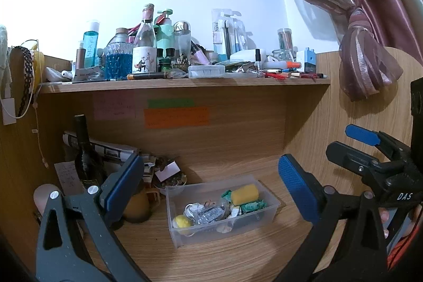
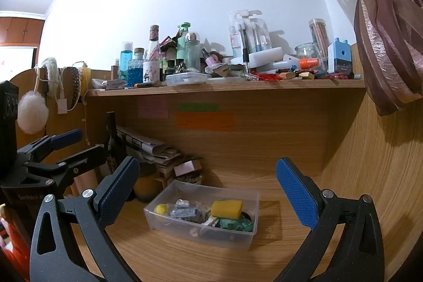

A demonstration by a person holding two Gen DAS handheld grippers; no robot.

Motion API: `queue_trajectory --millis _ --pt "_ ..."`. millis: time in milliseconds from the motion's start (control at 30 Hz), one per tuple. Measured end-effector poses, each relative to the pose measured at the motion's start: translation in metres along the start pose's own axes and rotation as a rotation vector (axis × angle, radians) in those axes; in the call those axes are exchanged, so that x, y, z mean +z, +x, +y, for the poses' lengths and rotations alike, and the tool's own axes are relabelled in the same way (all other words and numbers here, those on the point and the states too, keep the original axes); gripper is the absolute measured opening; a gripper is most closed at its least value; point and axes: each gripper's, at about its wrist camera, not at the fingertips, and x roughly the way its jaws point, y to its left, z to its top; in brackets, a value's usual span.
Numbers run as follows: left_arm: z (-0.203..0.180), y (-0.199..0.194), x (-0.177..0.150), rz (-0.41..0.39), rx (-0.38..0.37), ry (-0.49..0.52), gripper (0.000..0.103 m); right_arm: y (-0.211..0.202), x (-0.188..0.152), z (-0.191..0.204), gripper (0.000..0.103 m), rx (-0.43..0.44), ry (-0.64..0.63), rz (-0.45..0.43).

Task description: Organize soft objects

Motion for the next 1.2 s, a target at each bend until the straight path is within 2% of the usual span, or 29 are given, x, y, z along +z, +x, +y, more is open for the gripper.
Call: queue_trajectory --millis 1200 --pt "0.005 0.0027 0.0001 0.001 -0.023 0.007 0.103 0.0002 -0.0011 -0.0024 0.103 0.012 0.004 0.0"
